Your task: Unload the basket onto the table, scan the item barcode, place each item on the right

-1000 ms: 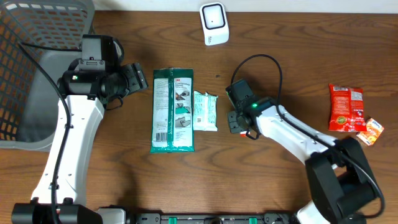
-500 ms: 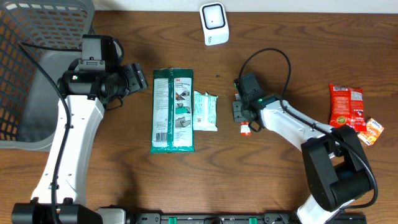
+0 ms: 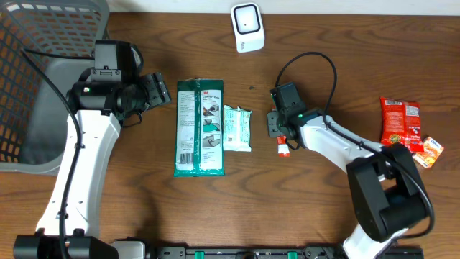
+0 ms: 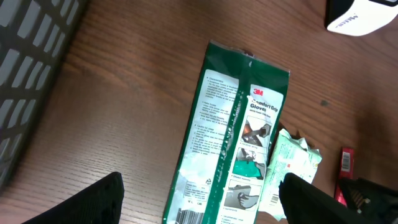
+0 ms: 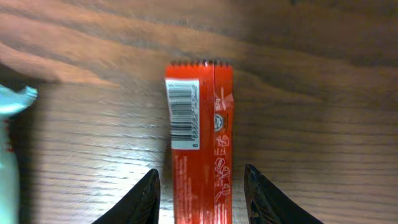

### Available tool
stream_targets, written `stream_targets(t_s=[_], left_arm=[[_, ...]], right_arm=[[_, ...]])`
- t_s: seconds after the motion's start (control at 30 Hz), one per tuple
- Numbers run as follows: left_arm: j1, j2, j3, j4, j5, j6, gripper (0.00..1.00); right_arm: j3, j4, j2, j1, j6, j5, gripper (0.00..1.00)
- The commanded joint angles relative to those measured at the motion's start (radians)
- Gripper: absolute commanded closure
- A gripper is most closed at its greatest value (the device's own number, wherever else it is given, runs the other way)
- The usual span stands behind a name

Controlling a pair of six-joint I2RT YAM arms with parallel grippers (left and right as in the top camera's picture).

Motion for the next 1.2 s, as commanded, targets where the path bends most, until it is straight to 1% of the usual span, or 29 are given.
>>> stream_targets(t_s=[0.0,0.07,0.1,0.13,0.17,0.2,0.37,0.5,0.57,0.6,0.63,0.83,0.87,0.93,0.97,1.0,1.03,1.1,1.17], left_arm=[[0.003,0.009,-0.002,0.000,-0.010,0.014,0.19],[0.003,0.009,-0.002,-0.001,-0.010,0.014,0.19],[0.003,0.009,-0.002,-0.001,-0.010,0.014,0.19],[0.003,0.009,-0.002,-0.001,-0.010,0.014,0.19],[0.003,0.009,-0.002,0.000,-0.010,0.014,0.19],[0.003,0.009,-0.002,-0.001,-0.010,0.014,0.19],[0.003,0.009,-0.002,0.000,-0.010,0.014,0.19],[0.003,0.009,-0.002,0.000,-0.010,0.014,0.19],[0.003,0.009,-0.002,0.000,-0.010,0.014,0.19],[0.003,0.009,-0.002,0.000,-0.010,0.014,0.19],[0.003,0.009,-0.002,-0.001,-0.010,0.014,0.19],[0.003,0.009,-0.001,0.044,0.014,0.004,0.19],[0.003,0.009,-0.001,0.046,0.042,-0.001,0.19],[0.002,0.009,-0.002,0.046,0.169,-0.001,0.19],[-0.004,0.011,-0.003,0.046,0.236,0.007,0.22],[-0.014,0.011,-0.003,0.046,0.299,0.028,0.26],[-0.031,0.011,-0.003,0.046,0.371,0.060,0.28],[-0.075,0.011,-0.003,0.046,0.470,0.129,0.28],[-0.128,0.011,-0.003,0.046,0.510,0.176,0.28]], right_arm=[[-0.007,0.005,0.058,-0.002,-0.007,0.010,0.61],[-0.007,0.012,0.076,-0.002,-0.007,0.010,0.67],[-0.007,0.015,0.077,-0.003,-0.008,0.010,0.75],[-0.006,0.019,0.075,-0.005,-0.007,0.009,0.87],[-0.003,0.018,0.067,-0.007,-0.008,0.003,0.95],[0.003,0.016,0.055,-0.010,-0.007,-0.018,0.99],[0.013,0.005,-0.068,-0.049,0.010,-0.127,0.99],[0.013,-0.032,-0.188,-0.122,0.044,-0.217,0.99],[0.013,-0.039,-0.235,-0.165,0.045,-0.322,0.99],[0.013,-0.040,-0.264,-0.200,0.045,-0.425,0.99],[0.013,-0.040,-0.277,-0.222,0.045,-0.486,0.99],[0.013,-0.038,-0.287,-0.333,0.094,-0.734,0.99],[0.013,-0.038,-0.287,-0.344,0.094,-0.757,0.99],[0.013,-0.038,-0.287,-0.367,0.094,-0.821,0.99],[0.013,-0.038,-0.287,-0.376,0.095,-0.845,0.99],[0.013,-0.037,-0.287,-0.383,0.095,-0.864,0.99],[0.013,-0.032,-0.287,-0.390,0.100,-0.885,0.99],[0.013,-0.019,-0.287,-0.399,0.129,-0.925,0.99],[0.013,-0.003,-0.287,-0.401,0.150,-0.955,0.99]])
